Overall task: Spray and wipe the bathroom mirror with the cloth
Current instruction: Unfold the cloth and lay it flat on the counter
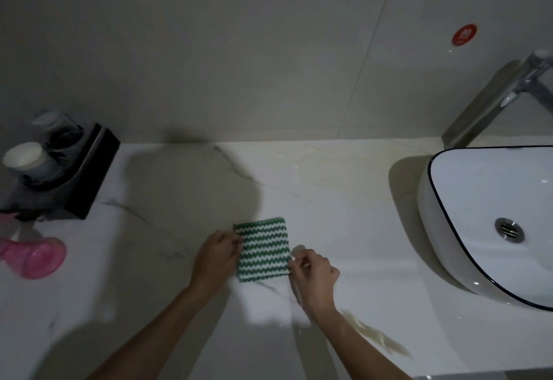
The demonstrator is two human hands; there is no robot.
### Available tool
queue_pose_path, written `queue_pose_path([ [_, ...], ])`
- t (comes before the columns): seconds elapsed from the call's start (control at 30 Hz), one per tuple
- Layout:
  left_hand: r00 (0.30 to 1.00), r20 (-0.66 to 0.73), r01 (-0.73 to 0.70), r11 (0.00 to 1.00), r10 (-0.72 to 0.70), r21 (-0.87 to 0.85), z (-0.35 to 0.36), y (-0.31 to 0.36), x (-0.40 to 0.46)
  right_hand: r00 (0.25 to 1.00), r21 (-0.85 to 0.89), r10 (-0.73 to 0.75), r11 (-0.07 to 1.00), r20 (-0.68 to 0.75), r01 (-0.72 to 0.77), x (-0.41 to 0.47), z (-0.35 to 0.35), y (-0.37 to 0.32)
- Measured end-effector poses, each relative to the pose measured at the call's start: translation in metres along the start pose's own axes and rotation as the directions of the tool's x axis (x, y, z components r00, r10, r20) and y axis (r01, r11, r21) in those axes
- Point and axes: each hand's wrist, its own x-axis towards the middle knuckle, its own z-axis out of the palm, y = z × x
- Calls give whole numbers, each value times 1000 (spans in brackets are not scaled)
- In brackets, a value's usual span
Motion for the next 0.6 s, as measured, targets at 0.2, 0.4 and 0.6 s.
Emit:
queue_pose_path([
  [0.2, 988, 33, -150, 989, 151, -6, 4, 5, -9, 985, -11, -165, 986, 60, 165, 28, 0, -12],
  [0.4, 976, 85, -202, 979, 202, -10, 9, -1, -6, 853, -142, -435, 861, 289, 488, 49, 4, -7],
  [0.6, 937, 304, -271, 904, 170, 331, 13, -21, 1, 670, -287, -458, 656, 584, 699, 66, 6, 16],
])
